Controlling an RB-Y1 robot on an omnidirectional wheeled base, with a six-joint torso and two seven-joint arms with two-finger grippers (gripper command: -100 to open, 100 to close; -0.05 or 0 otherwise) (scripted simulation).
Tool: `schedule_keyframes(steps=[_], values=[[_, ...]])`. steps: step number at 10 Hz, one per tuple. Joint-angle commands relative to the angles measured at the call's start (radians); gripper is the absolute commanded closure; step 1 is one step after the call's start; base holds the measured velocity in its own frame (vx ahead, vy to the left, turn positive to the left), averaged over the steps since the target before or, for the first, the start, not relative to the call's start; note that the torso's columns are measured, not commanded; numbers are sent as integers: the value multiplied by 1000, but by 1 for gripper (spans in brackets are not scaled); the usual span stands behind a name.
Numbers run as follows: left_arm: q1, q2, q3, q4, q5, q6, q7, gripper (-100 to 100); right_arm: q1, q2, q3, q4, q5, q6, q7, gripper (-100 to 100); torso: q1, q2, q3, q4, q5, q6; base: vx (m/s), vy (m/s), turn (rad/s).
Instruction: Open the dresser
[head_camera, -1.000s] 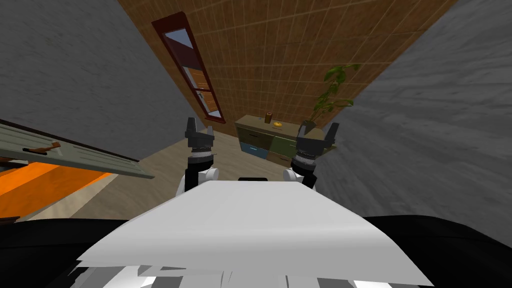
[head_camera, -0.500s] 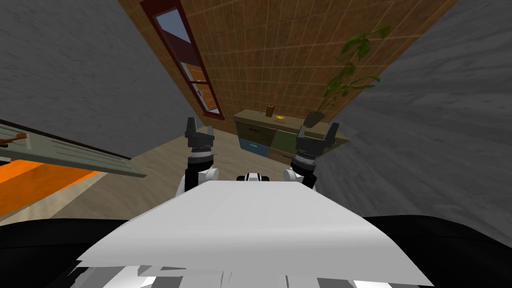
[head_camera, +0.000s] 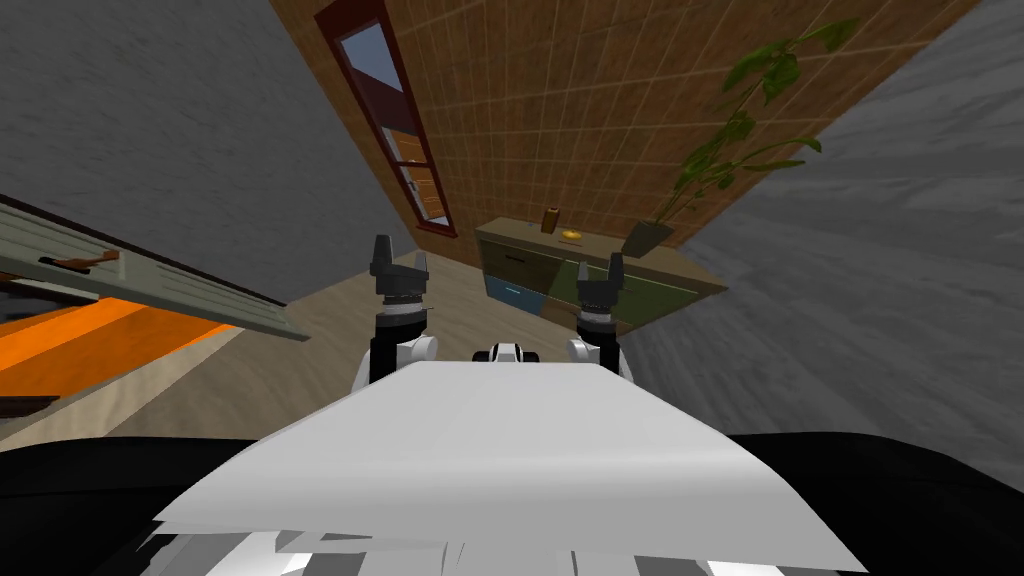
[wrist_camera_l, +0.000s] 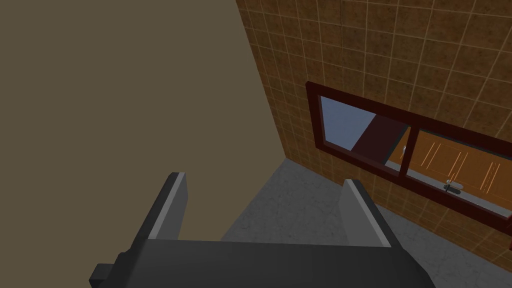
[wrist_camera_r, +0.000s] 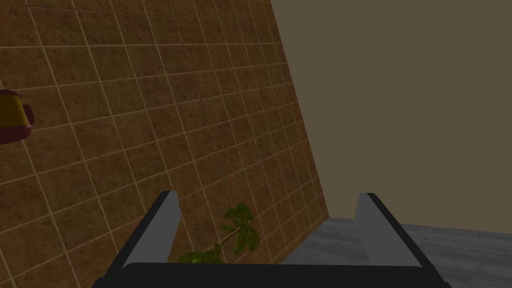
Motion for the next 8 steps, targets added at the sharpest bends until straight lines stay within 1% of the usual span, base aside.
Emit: schedule_keyframes(steps=[1,2,3,4,5,6,7,8], values=[[0,0,0,0,0,0,0,0,-22,-33,-2,47,42,61,36,-100,-1,1,0,0,0,1,26,30,146],[0,0,0,0,0,0,0,0,-36,-54,-4,85,71,84,59,-100,-1,1,0,0,0,0,38,36,228],[0,0,0,0,0,0,0,0,-36,-54,-4,85,71,95,59,-100,0,0,0,0,0,0,29,29,68],[0,0,0,0,0,0,0,0,-52,-74,-7,125,102,126,85,-100,-1,1,0,0,0,1,26,34,124],[0,0,0,0,0,0,0,0,-52,-74,-7,125,102,133,85,-100,0,1,1,0,0,0,25,26,86],[0,0,0,0,0,0,0,0,-69,-94,-11,168,136,166,112,-100,-1,1,1,0,0,0,32,37,211],[0,0,0,0,0,0,0,0,-69,-94,-11,168,136,173,112,-100,0,1,0,0,0,0,27,26,88],[0,0,0,0,0,0,0,0,-87,-115,-14,213,171,206,141,-100,-1,1,0,0,0,1,29,33,177]])
